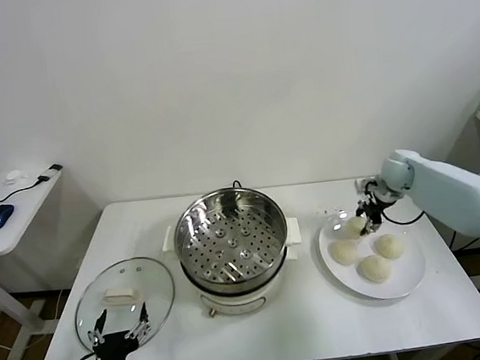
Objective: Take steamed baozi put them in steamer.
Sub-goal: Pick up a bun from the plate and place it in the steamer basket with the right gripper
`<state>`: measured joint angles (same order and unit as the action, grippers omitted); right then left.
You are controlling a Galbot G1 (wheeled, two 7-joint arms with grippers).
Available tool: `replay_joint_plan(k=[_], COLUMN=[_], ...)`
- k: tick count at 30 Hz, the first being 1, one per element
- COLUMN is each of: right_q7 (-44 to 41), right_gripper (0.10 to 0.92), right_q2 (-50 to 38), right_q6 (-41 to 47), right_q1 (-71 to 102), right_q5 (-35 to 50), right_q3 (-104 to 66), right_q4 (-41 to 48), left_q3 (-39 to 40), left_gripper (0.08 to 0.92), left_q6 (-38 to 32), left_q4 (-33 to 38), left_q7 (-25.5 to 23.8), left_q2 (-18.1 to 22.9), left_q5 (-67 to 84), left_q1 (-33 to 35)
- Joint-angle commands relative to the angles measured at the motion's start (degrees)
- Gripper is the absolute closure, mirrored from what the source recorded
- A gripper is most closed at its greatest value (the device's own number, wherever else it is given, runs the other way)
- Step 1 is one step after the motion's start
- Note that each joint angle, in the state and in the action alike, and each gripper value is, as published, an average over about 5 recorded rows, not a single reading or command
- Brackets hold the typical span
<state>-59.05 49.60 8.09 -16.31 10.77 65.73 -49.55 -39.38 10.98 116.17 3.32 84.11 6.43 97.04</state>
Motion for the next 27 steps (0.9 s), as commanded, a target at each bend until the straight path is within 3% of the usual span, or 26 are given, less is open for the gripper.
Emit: replay_joint_plan(k=[1, 6, 11, 15, 19, 27], right_q7=[-2.53, -1.44, 0.22, 1.01, 1.42, 6.07], right_gripper=[0.424, 0.423, 0.423, 0.423, 0.423, 0.423], right_q2=[-0.45, 3.15, 8.6, 13.21, 17.66, 24.88], right_q6=[-4.09, -14.93, -23.08, -28.12, -35.02, -41.9], right_q1=[-24.7, -38.22, -42.82, -40.19, -33.92, -18.52], right_q5=[11.64, 17.14, 14.22, 9.51, 0.25, -18.67], right_q3=[16.43, 23.3, 23.8, 22.52, 21.22, 16.48], right_q4=[-7.47, -21.35, -37.11, -42.13, -38.58, -20.95], left_q3=[0.29, 0.64, 0.89, 1.09, 1.13, 1.05], left_gripper=[0.177, 0.177, 0.177, 0.177, 0.177, 0.177], left_q6=[-0.19, -0.26, -0.15, -0.15, -0.26, -0.5], left_q4=[0.25, 0.28, 0.37, 0.31, 0.4, 1.43], left_q7=[0.03, 0.05, 0.01, 0.02, 0.08, 0.12], left_q2=[-0.04, -0.25, -0.48, -0.63, -0.73, -0.64], left_q5=[-0.33, -0.47, -0.65, -0.77, -0.73, -0.64], left_q1=[0.19, 0.24, 0.19, 0.1, 0.18, 0.7])
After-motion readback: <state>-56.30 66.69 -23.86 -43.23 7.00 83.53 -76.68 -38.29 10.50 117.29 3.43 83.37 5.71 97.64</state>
